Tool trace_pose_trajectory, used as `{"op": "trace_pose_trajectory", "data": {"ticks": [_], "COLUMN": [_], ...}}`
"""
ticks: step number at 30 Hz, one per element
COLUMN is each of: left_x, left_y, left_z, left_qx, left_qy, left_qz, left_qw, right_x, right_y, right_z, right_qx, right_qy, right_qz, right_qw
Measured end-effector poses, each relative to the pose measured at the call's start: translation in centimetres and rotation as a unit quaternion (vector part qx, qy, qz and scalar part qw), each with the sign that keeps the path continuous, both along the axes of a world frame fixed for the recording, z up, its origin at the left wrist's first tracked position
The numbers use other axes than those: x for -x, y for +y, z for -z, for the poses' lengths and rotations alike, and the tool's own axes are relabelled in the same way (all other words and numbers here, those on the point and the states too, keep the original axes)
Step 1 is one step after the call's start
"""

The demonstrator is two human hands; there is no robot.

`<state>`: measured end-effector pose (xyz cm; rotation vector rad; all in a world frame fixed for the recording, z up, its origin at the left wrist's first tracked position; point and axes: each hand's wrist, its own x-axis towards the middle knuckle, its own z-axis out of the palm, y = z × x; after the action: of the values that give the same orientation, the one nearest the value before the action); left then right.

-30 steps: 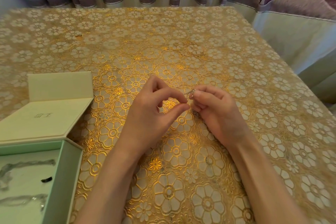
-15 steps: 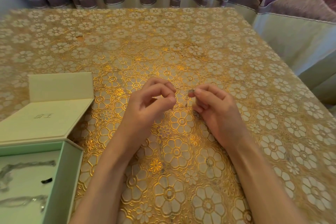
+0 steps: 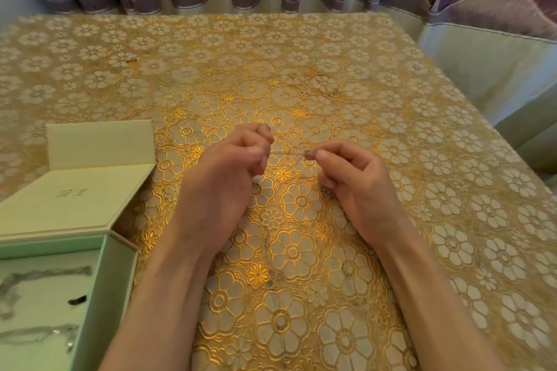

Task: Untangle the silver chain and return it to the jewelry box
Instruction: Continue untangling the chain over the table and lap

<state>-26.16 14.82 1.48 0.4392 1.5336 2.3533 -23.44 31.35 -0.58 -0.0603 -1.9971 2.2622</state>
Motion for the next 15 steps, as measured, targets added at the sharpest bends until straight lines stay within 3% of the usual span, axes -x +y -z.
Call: {"op": "trace_pose_trajectory", "data": {"ticks": [15], "left_x": [0.26], "left_y": [-0.02], "left_z": [0.27], "left_qx": [-0.014], "left_qy": [0.032], "left_qz": [-0.024], "left_qw": [0.999], "right_x": [-0.18], "right_y": [-0.41], "right_z": [-0.23], "right_qx": [-0.068], "right_qy": [0.012], "right_qz": [0.006], "right_qw": [0.998]}}
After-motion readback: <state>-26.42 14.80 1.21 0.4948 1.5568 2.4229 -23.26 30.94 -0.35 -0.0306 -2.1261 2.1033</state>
